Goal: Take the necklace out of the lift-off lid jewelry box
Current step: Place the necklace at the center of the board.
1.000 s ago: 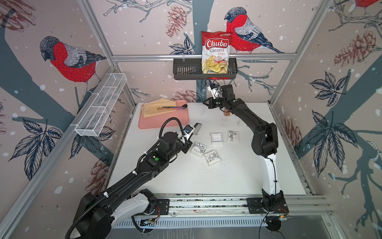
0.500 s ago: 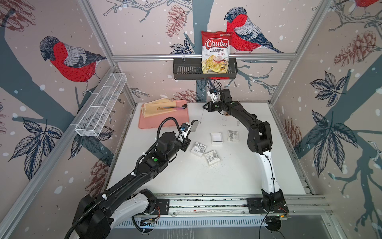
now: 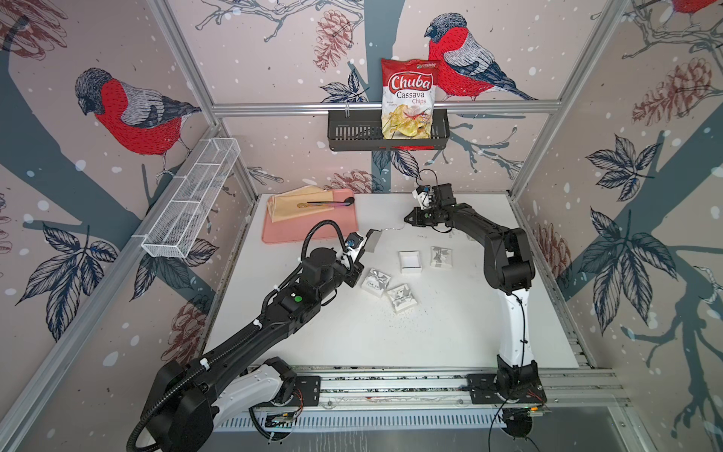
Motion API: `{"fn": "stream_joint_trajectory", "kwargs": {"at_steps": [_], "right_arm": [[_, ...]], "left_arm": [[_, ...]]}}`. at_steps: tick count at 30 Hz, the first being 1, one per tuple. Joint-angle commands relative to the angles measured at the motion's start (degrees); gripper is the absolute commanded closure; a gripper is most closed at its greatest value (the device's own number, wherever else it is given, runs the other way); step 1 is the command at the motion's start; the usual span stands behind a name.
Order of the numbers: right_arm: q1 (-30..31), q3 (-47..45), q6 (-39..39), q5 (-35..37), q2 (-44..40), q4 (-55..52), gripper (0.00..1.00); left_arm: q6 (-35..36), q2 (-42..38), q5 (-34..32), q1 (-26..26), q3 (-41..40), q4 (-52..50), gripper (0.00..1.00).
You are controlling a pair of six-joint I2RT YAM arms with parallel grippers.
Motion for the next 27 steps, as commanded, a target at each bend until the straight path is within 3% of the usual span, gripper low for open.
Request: {"fn": "stream_joint_trajectory", "kwargs": {"at_steps": [1,18,21,27], "right_arm": [[-0.9,-2.4,-0.3,4.0,-1.5,1.3,0.93],[-2.1,-7.2,-1.0,20.3,-2.6,-5.0,0.86],[-2.2,-8.0,-1.0,22.1,-3.4,-5.3,0.81],[-1.7,-10.7,-2.1,21.6,-7.7,-4.4,0.59]], "left_arm": [[-0.4,0.6,1.2,0.1,0.6,3.2,1.0],[-0.1,4.9,3.8,0.1,2.2,3.4,1.0],[0.0,5.7,4.5,0.1,2.8,3.3,1.0],[-1.1,8.1,5.4,0.1,3.3,5.1,1.0]]}}
